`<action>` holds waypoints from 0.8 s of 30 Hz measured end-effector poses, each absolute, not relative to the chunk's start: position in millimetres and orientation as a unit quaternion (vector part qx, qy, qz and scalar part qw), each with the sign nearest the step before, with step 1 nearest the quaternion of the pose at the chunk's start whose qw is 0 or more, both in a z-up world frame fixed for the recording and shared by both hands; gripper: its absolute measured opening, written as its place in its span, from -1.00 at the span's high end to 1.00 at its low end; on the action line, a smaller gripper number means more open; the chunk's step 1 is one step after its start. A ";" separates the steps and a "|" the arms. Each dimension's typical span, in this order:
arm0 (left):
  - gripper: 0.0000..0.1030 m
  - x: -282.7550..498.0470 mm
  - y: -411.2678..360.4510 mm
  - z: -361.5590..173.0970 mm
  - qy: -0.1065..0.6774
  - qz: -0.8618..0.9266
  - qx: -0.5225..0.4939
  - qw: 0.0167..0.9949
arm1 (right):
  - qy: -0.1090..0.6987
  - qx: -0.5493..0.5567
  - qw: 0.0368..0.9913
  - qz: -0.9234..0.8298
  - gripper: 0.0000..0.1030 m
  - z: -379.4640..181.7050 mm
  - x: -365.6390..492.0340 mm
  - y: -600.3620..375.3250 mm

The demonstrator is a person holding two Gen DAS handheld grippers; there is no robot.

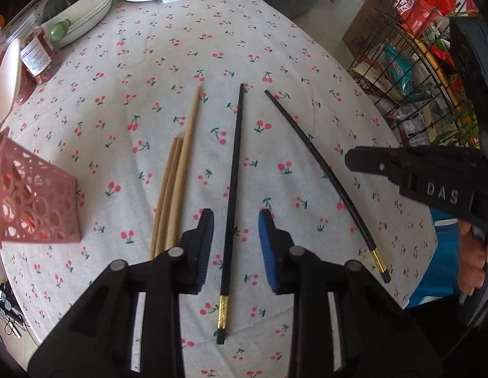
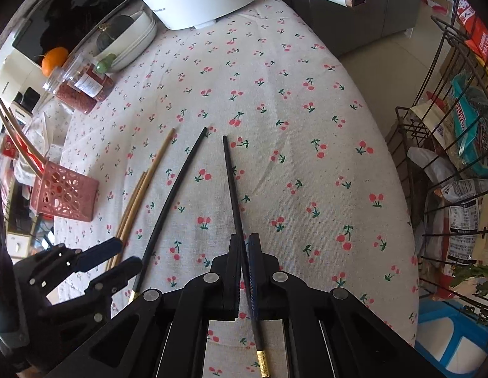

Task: Organize utensils
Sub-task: 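Grasp a black chopstick with the right tool while the left tool grasps another, then lift both black chopsticks and lower them into the pink holder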

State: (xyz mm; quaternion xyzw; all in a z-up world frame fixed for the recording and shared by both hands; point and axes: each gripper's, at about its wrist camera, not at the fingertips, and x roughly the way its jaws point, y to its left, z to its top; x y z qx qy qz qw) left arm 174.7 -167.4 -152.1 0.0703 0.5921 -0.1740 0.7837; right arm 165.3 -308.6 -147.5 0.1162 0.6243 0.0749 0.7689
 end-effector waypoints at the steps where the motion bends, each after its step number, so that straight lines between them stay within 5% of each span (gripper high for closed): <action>1: 0.47 179.1 -172.4 -154.4 0.595 -0.173 0.074 0.782 | 0.628 0.117 0.766 0.072 0.89 -149.4 163.4 -309.4; 9: 0.50 200.9 -193.7 -175.7 0.614 -0.151 0.109 0.767 | 0.632 0.130 0.761 0.068 0.39 -152.7 169.8 -319.8; 15: 0.86 208.2 -200.2 -178.0 0.616 -0.148 0.122 0.764 | 0.636 0.125 0.758 0.071 0.35 -154.8 172.3 -317.2; 24: 0.87 197.6 -174.8 -155.1 0.584 -0.156 0.103 0.790 | 0.645 0.124 0.751 0.073 0.35 -163.7 176.3 -305.4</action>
